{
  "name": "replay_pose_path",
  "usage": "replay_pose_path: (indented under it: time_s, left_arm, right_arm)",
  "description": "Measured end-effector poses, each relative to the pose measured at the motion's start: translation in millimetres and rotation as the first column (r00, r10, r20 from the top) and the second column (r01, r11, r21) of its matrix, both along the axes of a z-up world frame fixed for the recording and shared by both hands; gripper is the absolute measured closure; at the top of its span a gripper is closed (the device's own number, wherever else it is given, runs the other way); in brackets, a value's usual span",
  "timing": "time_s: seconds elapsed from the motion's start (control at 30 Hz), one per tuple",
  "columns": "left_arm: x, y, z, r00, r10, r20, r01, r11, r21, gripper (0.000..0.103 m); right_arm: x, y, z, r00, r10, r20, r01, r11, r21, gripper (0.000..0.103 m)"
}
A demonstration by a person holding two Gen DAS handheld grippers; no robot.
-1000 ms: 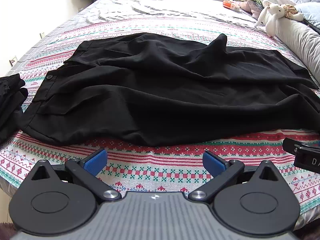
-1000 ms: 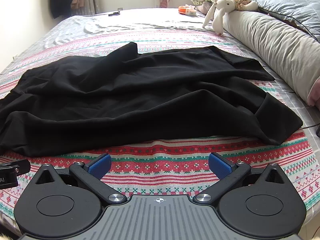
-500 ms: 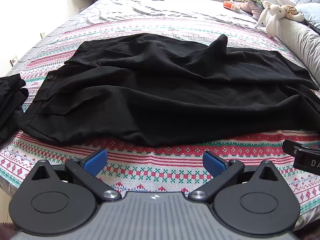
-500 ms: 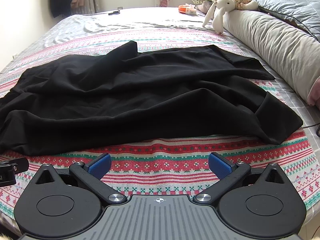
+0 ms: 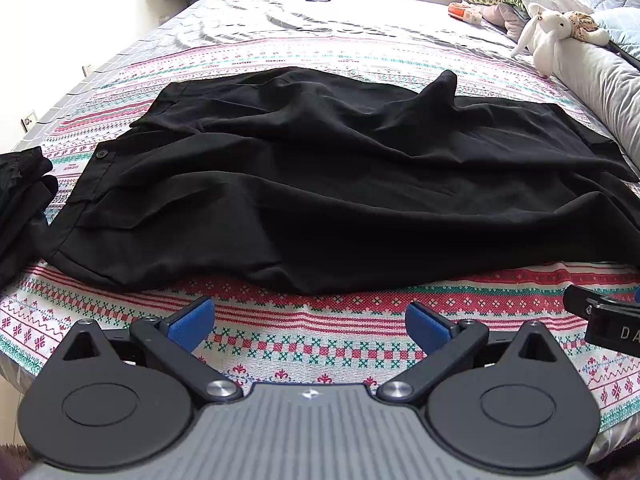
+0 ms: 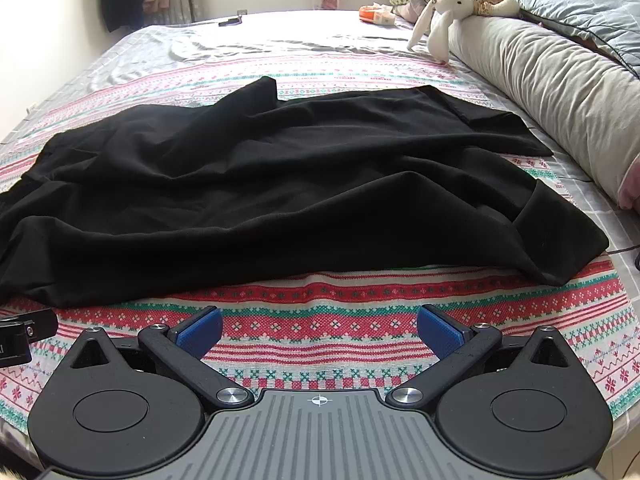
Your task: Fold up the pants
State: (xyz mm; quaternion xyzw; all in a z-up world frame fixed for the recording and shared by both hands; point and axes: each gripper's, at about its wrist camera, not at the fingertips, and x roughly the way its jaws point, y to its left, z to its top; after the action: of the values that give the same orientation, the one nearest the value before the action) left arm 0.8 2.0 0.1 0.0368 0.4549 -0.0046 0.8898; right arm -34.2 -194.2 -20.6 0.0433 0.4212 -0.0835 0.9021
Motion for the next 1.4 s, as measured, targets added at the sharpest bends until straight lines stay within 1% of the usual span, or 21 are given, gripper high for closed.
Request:
replay_pose_path:
  time_s: [0.5,1.4]
  left_arm:
    - [-1.0,0.1,-0.1,1.000,0.002,0.004,-0.002,1.000,0.000,0.000]
    - [3.1,3.8,-2.2,1.000,0.025,0.011,-0.025,1.000,0.015,0.000]
  right_arm:
    - [2.2,1.0,-0.9,1.000,0.000,-0.020,0.000,1.000,0.002,0.000]
    - [3.9,-3.5,-1.3,1.000,-0.005,-0.018,0.005,1.000,0.001,0.000]
